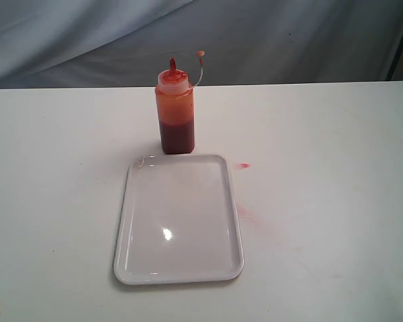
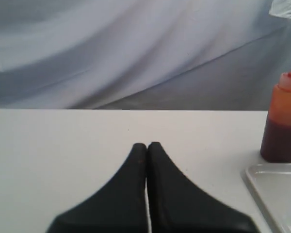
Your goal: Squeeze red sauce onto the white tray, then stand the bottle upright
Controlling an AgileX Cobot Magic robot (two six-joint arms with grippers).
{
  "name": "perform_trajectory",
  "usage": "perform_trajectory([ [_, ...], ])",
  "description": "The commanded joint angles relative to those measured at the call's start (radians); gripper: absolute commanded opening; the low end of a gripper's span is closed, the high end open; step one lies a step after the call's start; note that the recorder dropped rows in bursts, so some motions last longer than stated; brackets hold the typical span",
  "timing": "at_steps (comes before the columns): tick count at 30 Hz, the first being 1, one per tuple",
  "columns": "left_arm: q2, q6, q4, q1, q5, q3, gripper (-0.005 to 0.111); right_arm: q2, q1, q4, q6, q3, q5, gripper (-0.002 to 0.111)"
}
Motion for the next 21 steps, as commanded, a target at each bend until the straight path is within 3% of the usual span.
perform_trajectory([
  [1, -0.005, 0.002, -0.006, -0.005, -0.093, 0.004, 0.000, -0.003, 0.004, 0.006, 0.001, 0.004, -0.001, 0.000],
  [9, -0.005, -0.001, -0.006, -0.005, -0.227, 0.004, 0.000, -0.003, 0.004, 0.006, 0.001, 0.004, -0.001, 0.000],
  [16, -0.005, -0.326, -0.006, -0.005, -0.574, 0.004, 0.000, -0.003, 0.004, 0.006, 0.001, 0.004, -0.001, 0.000],
  [21, -0.005, -0.325, 0.025, -0.005, -0.916, 0.004, 0.000, -0.003, 0.004, 0.006, 0.001, 0.004, -0.001, 0.000],
])
